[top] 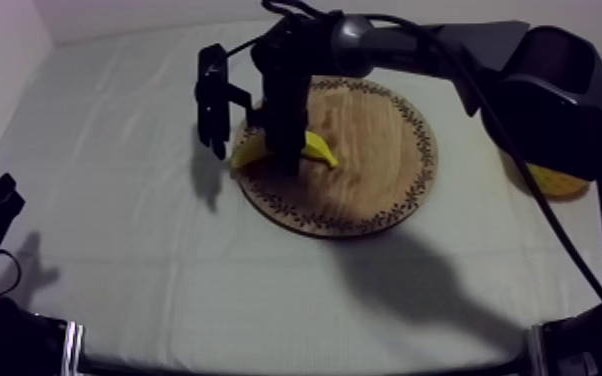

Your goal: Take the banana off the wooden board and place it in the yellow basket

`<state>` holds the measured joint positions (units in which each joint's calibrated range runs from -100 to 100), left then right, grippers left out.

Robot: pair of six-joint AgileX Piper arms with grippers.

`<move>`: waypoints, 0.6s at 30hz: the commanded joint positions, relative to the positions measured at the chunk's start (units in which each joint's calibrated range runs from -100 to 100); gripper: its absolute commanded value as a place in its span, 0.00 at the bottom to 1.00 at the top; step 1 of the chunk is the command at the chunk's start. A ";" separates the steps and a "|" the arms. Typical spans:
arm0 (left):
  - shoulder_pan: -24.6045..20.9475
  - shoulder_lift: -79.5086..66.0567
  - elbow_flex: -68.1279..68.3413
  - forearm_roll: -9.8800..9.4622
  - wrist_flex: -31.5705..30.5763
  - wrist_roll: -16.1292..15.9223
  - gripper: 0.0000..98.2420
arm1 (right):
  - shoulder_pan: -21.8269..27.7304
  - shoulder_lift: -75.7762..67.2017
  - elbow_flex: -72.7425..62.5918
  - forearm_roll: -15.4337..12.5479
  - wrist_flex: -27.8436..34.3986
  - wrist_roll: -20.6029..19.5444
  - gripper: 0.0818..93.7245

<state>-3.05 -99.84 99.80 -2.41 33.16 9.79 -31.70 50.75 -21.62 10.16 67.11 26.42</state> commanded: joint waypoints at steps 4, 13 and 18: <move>-0.02 0.02 -0.02 -0.01 -0.01 0.01 0.00 | -0.25 -1.15 0.28 0.13 -0.34 -0.49 0.20; -0.02 0.02 -0.02 -0.01 -0.01 0.01 0.00 | -0.23 -10.02 0.30 -0.44 2.87 -0.11 0.20; -0.02 0.02 -0.02 -0.01 -0.01 0.01 0.00 | -0.31 -15.53 -0.45 -0.44 5.69 -0.24 0.20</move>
<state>-3.05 -99.84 99.80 -2.41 33.16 9.79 -32.00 37.11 -21.93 9.54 72.46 26.29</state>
